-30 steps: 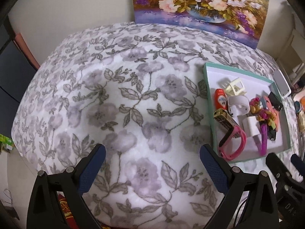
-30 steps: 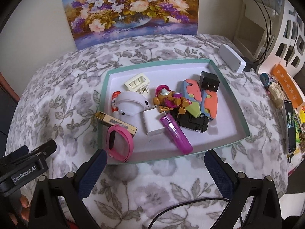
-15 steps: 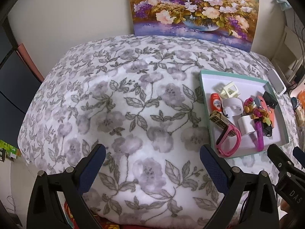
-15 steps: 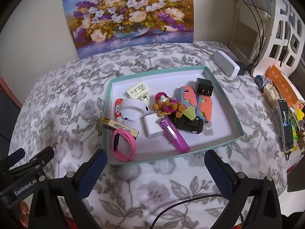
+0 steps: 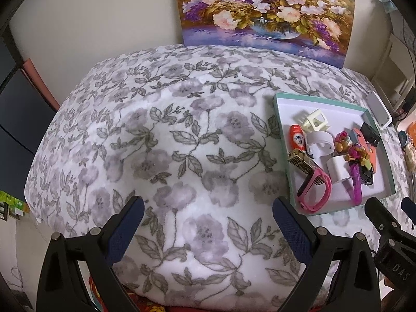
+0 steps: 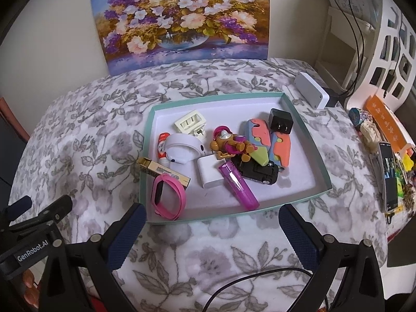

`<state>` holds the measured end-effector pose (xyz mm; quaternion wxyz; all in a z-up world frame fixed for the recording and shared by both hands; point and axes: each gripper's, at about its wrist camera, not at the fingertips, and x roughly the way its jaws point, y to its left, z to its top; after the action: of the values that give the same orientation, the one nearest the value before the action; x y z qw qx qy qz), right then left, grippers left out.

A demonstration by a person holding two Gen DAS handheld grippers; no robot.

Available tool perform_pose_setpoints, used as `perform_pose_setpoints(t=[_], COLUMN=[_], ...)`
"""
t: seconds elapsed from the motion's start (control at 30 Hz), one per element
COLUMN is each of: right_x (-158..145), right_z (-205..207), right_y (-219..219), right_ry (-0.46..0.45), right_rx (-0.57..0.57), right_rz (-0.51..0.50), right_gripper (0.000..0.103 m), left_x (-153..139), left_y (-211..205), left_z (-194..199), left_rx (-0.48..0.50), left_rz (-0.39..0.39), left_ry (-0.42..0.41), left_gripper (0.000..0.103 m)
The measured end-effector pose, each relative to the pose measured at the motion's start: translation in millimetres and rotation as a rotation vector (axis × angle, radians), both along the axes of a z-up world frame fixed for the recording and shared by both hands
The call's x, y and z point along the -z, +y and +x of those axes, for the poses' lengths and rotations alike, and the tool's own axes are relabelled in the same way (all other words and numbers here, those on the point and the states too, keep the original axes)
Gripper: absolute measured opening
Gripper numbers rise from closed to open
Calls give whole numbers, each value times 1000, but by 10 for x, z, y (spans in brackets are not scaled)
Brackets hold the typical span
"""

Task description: Organize rigid objects

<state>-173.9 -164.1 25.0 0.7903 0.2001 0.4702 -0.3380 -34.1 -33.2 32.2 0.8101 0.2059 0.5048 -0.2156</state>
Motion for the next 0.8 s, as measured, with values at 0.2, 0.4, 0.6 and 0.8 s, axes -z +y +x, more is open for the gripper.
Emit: perform_pose_setpoints(t=[0.2, 0.4, 0.6, 0.8], right_x=[14, 21, 31, 51], right_z=[13, 7, 9, 1], right_y=[1, -8, -18, -33], right_ry=[12, 16, 26, 33], right_rx=[-3, -1, 2, 10], right_rz=[-4, -2, -1, 4], right_gripper=[103, 103, 103, 103], left_x=[1, 7, 25, 39], left_y=[36, 30, 38, 43], left_z=[34, 29, 42, 53], left_rx=[-16, -15, -16, -20], left_rz=[-6, 1, 8, 13], left_ry=[4, 4, 9, 16], left_gripper=[99, 99, 99, 99])
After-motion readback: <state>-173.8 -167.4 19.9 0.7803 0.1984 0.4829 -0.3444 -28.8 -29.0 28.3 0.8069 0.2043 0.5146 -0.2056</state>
